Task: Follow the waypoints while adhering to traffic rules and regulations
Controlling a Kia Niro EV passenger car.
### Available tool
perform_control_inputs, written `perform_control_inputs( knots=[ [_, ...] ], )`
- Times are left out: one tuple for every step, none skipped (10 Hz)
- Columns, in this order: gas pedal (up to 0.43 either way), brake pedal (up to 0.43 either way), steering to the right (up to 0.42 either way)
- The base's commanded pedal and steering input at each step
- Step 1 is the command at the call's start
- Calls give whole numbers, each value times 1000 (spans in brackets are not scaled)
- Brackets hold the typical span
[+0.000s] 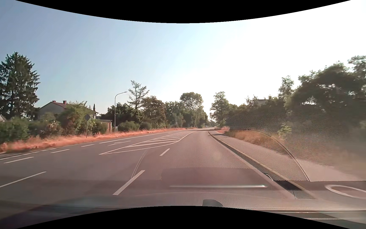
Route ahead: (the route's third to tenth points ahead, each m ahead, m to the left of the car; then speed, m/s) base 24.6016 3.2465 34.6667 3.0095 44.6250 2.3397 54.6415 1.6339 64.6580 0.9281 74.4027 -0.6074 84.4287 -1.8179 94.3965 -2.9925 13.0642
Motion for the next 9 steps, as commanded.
perform_control_inputs(
  knots=[
    [28, 0, -3],
    [28, 0, -2],
    [28, 0, -2],
    [28, 0, -2],
    [28, 0, -2],
    [28, 0, -1],
    [28, 0, -1],
    [28, 0, 0],
    [28, 0, 0]
  ],
)
